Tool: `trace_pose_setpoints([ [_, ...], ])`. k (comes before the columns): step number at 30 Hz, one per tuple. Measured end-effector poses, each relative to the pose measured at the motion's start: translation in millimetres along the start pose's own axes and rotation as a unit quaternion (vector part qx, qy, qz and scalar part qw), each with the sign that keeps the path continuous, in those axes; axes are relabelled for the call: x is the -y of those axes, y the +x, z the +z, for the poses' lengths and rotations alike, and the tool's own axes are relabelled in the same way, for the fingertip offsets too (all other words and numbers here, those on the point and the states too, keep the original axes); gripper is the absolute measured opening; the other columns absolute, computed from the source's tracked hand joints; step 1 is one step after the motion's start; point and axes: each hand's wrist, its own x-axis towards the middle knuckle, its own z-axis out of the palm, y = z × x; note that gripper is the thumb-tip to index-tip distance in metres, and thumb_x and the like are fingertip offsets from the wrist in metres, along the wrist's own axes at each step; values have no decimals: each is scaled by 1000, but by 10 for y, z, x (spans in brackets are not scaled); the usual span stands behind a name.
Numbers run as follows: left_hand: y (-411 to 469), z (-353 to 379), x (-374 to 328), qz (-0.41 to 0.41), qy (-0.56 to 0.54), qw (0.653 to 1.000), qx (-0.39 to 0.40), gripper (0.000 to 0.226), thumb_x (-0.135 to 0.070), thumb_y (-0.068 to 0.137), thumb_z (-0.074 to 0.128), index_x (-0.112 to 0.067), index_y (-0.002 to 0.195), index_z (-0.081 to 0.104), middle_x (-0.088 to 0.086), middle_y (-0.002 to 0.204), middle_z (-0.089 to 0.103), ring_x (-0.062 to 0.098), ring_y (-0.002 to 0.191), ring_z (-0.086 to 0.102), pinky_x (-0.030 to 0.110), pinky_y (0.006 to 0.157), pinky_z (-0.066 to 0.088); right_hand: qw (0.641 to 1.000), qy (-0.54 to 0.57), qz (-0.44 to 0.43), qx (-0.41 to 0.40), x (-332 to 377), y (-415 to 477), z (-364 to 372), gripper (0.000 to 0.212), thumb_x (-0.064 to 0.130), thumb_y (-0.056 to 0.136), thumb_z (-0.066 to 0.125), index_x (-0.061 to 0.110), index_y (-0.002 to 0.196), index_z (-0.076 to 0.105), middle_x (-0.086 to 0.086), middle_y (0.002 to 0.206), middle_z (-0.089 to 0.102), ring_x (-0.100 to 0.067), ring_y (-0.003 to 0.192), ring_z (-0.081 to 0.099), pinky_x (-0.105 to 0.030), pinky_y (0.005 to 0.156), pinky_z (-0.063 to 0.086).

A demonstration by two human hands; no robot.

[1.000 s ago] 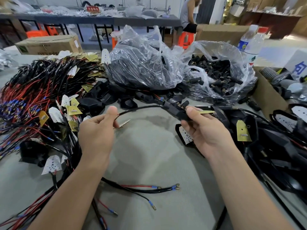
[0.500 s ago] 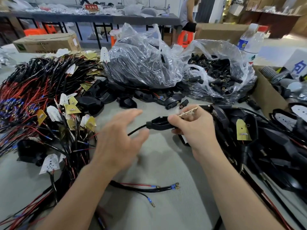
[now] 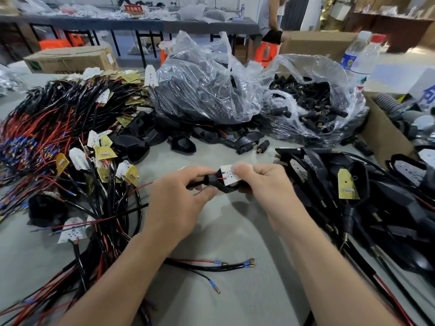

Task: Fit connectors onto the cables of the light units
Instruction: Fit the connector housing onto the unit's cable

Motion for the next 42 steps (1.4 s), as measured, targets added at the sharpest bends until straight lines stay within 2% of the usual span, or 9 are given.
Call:
trace_pose_setpoints([
  [2, -26, 16, 0, 14, -6, 1000, -5, 39, -21, 75, 86, -47, 102, 75, -28, 85, 72, -1, 83, 68, 13, 74, 50, 999, -14, -21, 23, -9, -24, 57, 30, 52, 78, 66, 28, 87, 82, -10, 83, 77, -14, 71, 59, -52, 73, 51],
  [5, -28, 26, -1, 30, -10, 999, -23, 37, -20, 75, 87, -44, 101, 76, -27, 83, 72, 5, 76, 67, 17, 70, 50, 998, -22, -57, -31, -19, -12, 65, 25, 51, 68, 71, 36, 87, 78, 4, 70, 73, -2, 53, 52, -33, 55, 39],
  [10, -47, 20, -22, 71, -12, 997, -34, 40, -22, 75, 86, -47, 103, 74, -23, 77, 69, 11, 66, 60, 19, 62, 46, 998, 28, -37, -33, -6, -11, 59, 35, 30, 67, 80, 34, 93, 57, 8, 97, 78, -17, 77, 68, -37, 68, 50],
  [16, -61, 5, -50, 125, 36, 990, -53, 49, -21, 74, 88, -47, 112, 73, -10, 69, 51, 13, 65, 48, 10, 60, 35, 989, 122, 62, 51, 85, -24, -21, 13, 8, 86, 75, 12, 98, 71, -3, 80, 73, -13, 67, 64, -25, 60, 46],
  [22, -44, 7, -69, 118, 79, 987, -73, 47, -23, 71, 86, -41, 112, 72, -47, 99, 54, -9, 88, 51, 1, 81, 33, 984, 170, 39, 18, 121, -57, 6, 10, 4, 89, 71, 13, 89, 75, -7, 77, 74, -17, 66, 69, -23, 57, 52],
  [24, -50, 25, -51, 121, 102, 984, -79, 45, -25, 69, 86, -38, 110, 73, -51, 95, 52, -11, 87, 43, 5, 84, 31, 985, 167, 29, 10, 110, -63, 28, 14, 1, 88, 72, 14, 86, 75, -8, 76, 74, -19, 66, 69, -22, 56, 51],
  [30, -34, 72, -27, 107, 131, 984, -65, 47, -42, 70, 75, -37, 116, 74, -21, 95, 71, 1, 89, 42, 18, 84, 31, 985, 169, 23, -6, 80, -49, 55, 26, -10, 83, 70, 16, 85, 74, -7, 81, 76, -20, 70, 70, -22, 60, 52],
  [38, -43, 59, -52, 84, 126, 987, -49, 48, -58, 72, 67, -43, 117, 72, -38, 82, 51, -3, 84, 37, 24, 80, 35, 981, 190, 26, -11, 76, -48, 20, 29, -17, 80, 68, 11, 84, 75, -10, 80, 76, -19, 64, 70, -19, 53, 49],
  [42, -24, 39, -44, 42, 80, 996, 18, 40, -61, 87, 51, -39, 111, 75, -21, 87, 73, 1, 84, 59, 34, 85, 44, 988, 154, 10, 0, 59, -45, 7, 26, -15, 77, 72, 9, 86, 77, -12, 79, 77, -22, 66, 69, -27, 61, 53],
])
